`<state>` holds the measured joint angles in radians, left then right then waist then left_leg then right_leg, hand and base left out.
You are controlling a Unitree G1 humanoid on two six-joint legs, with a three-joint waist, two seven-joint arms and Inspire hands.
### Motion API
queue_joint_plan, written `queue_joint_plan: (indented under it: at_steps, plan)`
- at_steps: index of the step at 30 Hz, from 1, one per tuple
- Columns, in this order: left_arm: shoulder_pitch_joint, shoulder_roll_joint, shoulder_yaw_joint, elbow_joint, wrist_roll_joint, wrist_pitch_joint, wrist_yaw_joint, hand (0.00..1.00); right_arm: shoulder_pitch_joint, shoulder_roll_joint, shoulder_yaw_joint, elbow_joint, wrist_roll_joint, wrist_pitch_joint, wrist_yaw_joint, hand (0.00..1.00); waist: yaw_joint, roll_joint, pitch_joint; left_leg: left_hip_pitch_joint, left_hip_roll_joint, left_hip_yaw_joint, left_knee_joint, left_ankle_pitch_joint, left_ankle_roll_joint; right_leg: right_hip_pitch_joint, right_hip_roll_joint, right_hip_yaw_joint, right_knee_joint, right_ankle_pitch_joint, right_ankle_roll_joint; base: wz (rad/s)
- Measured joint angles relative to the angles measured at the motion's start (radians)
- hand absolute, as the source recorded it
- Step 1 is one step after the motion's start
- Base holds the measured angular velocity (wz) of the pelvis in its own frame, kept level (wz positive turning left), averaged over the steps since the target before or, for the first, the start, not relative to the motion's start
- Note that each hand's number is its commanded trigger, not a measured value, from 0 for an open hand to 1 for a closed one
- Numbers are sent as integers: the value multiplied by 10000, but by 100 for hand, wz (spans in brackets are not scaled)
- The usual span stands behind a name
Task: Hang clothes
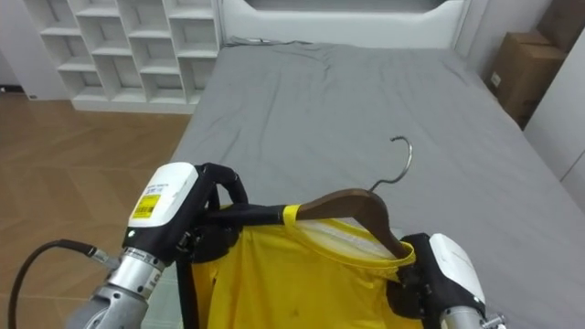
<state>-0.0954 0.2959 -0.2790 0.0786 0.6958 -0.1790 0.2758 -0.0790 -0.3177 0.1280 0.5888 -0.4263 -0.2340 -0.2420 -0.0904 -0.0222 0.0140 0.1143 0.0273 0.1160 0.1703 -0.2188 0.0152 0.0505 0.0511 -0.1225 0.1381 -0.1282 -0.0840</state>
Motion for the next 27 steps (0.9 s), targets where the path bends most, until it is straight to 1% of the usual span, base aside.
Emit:
queue_joint_plan:
  at_steps: [2,4,11,21,22,23,24,25,26,27]
  plan:
    - [0,-3,-27,-1,-82,-1,0,100,0,0,4,3,160,-18,-30,100,-48,-37,19,-1,-4,-72,0,0,0,-1,-3,-57,-25,0,0,7]
    - [0,-8,-74,-1,-90,-2,0,100,0,0,1,5,300,58,-64,100,-58,-43,19,-10,-4,-91,-2,0,0,-2,-4,-79,-31,0,0,3]
    - [0,-5,-86,0,-88,22,1,100,0,1,-26,2,301,48,-82,100,-167,-49,14,-57,-1,-92,-12,0,0,-2,-5,-92,-41,-2,4,0]
    - [1,-12,-116,1,-93,80,-7,100,0,1,-24,-33,280,91,-97,100,-147,-49,9,-27,3,-86,-3,0,0,1,-13,-119,30,-2,3,0]
    - [1,-15,-115,1,-93,110,-11,87,17,7,-13,-140,273,189,-87,100,-116,-47,8,-27,3,-77,2,0,0,1,-14,-117,36,-2,3,0]
    - [1,-17,-115,0,-93,173,-19,87,18,9,3,-206,248,252,-77,100,-117,-47,4,-26,3,-69,15,0,0,2,-15,-116,46,-2,3,0]
    - [1,-21,-115,0,-93,200,-29,56,18,9,17,-241,239,293,-75,100,-117,-45,2,-25,2,-69,24,0,0,2,-17,-116,55,-2,3,0]
    - [1,-22,-120,0,-93,232,-37,15,18,8,53,-309,240,395,-72,100,-121,-43,0,-34,1,-66,62,0,0,2,-23,-118,74,-3,2,0]
    - [1,-19,-125,1,-92,265,-38,0,26,8,78,-430,233,506,-52,100,-118,-38,-3,-54,-5,-64,114,0,0,2,-36,-118,97,-5,3,0]
    - [1,-20,-125,1,-92,272,-38,0,30,8,84,-498,212,552,-49,100,-118,-30,-8,-58,-8,-63,128,0,0,2,-40,-118,103,-6,3,0]
